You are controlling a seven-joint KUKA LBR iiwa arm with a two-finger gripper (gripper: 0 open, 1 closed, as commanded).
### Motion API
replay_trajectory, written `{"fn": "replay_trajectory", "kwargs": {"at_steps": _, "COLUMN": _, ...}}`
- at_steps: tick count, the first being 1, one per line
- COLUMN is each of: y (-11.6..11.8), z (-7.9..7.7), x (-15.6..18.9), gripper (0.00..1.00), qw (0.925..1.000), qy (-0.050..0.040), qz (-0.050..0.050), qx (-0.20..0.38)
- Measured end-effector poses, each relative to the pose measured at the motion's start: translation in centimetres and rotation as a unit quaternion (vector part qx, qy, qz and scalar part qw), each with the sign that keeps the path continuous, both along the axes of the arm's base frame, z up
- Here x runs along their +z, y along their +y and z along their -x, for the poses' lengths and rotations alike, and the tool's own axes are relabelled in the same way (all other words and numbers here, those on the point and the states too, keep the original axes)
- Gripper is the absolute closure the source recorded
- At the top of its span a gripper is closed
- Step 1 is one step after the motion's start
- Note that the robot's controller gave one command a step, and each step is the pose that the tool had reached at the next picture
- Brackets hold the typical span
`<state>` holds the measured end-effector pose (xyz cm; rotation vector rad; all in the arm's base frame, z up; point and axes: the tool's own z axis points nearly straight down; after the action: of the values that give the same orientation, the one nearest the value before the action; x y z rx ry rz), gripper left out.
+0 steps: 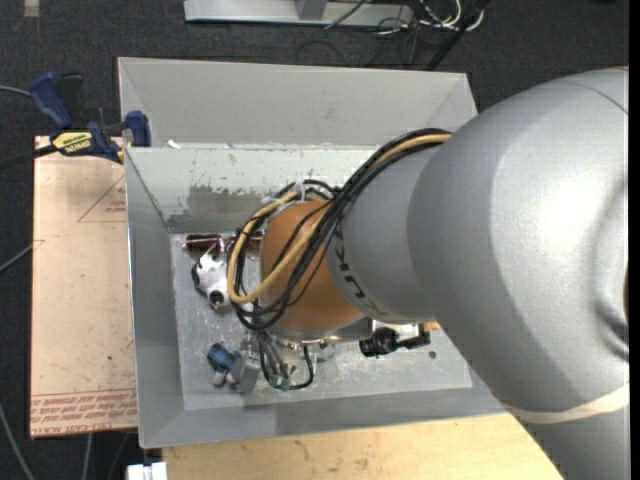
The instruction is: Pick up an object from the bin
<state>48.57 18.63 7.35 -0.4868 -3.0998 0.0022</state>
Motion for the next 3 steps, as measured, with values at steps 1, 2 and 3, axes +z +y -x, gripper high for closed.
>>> {"fn": "replay_trajectory", "kwargs": {"at_steps": 1, "y": -0.1, "z": 0.2, "x": 2.0, "gripper": 1.0, "qw": 1.0, "qy": 0.0022, "qz": 0.001, "qx": 0.0}}
{"fn": "replay_trajectory", "kwargs": {"at_steps": 2, "y": 0.0, "z": 0.0, "x": 3.8, "gripper": 1.0, "qw": 1.0, "qy": -0.0009, "qz": 0.0, "qx": 0.0}}
{"fn": "replay_trajectory", "kwargs": {"at_steps": 3, "y": 0.0, "z": -0.1, "x": 5.2, "gripper": 1.0, "qw": 1.0, "qy": -0.0027, "qz": -0.001, "qx": 0.0}}
